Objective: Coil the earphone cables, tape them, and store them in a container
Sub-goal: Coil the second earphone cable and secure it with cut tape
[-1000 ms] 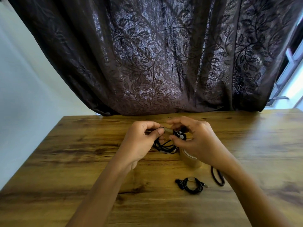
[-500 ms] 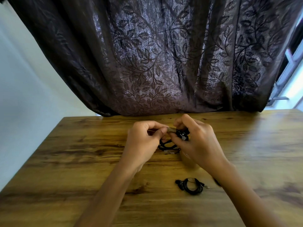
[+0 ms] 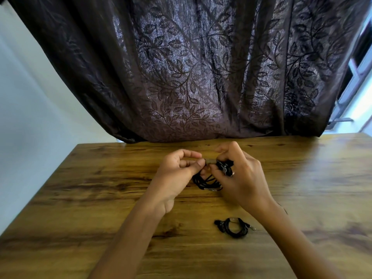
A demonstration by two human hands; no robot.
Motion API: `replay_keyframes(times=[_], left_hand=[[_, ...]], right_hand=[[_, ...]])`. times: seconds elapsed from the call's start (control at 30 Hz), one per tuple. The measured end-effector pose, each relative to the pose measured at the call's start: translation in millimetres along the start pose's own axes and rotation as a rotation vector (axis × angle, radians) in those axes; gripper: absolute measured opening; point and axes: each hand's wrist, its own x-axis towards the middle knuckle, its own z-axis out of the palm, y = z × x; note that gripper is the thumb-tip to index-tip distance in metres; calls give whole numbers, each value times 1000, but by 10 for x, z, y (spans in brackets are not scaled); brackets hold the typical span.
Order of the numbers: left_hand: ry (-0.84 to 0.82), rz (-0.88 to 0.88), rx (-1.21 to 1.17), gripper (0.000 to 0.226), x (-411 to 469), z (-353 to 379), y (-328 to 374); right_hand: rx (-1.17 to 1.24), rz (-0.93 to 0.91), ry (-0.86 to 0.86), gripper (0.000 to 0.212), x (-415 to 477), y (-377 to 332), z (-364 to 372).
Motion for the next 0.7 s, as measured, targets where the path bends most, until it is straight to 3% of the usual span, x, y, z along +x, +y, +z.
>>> replay_keyframes(times=[0.43,0.7], left_hand=[[12,-68,-269,20,-13,33,-66],[-34,-81,-342,22,-5,7,-47]], right_hand=[[342,354,-42,43,8,10,-46],[899,623,-52,53,30,4,-50]])
